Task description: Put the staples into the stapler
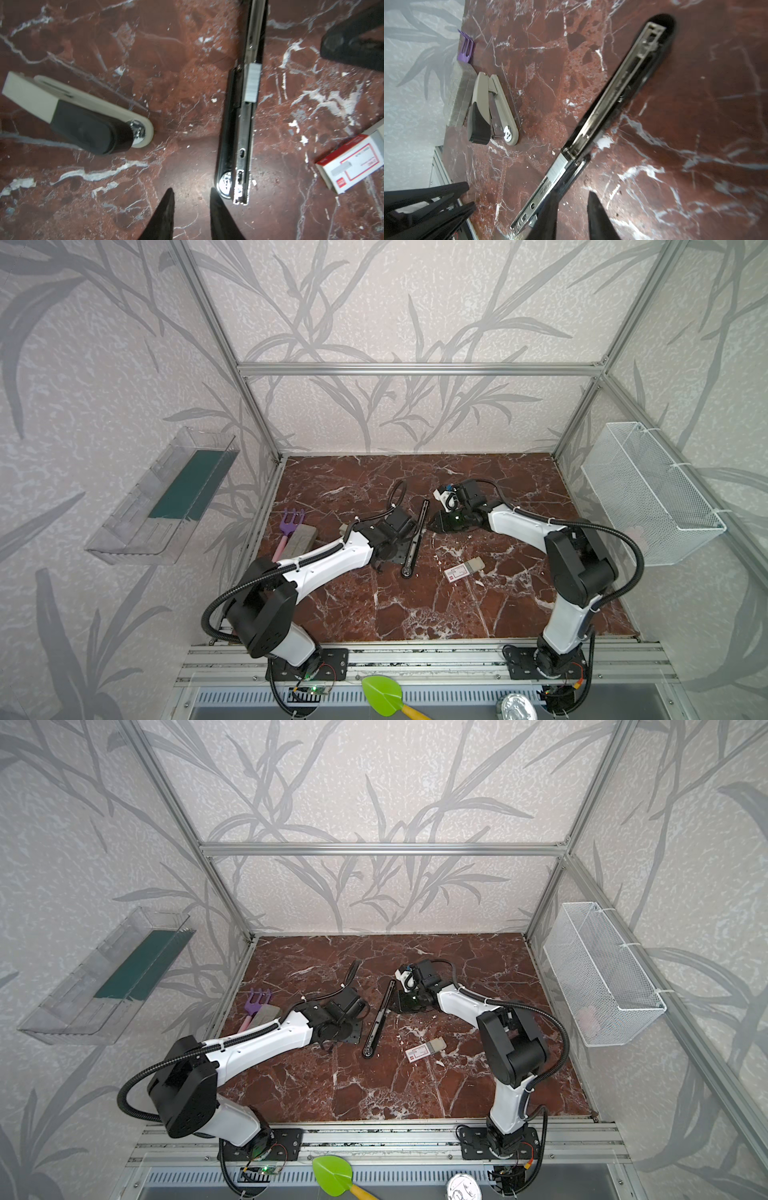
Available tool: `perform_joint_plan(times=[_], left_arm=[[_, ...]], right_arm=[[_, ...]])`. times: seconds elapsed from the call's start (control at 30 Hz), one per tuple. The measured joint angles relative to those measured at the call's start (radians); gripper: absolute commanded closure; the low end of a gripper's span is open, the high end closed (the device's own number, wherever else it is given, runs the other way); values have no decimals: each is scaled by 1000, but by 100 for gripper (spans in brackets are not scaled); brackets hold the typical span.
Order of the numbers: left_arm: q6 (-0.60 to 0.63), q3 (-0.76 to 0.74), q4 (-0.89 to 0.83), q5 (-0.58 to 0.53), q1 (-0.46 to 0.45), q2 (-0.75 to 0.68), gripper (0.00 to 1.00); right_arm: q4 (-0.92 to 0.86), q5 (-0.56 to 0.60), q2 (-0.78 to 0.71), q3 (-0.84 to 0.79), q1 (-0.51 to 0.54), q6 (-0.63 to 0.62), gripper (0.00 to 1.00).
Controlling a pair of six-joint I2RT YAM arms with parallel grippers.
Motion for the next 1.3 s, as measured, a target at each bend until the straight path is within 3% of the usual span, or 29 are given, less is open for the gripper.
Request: perform_joint_plan(times=[0.2,0.5,1.3], left_arm=[[-55,-109,8,16,44,-89,68],[-91,-166,39,48,97,-148,68],[-95,-186,55,74,123,-155,69]], right_arm=[[-58,22,100,137,54,-24,55],[-114,54,172,230,70,-48,55],[-136,47,180,212,116,-51,57]])
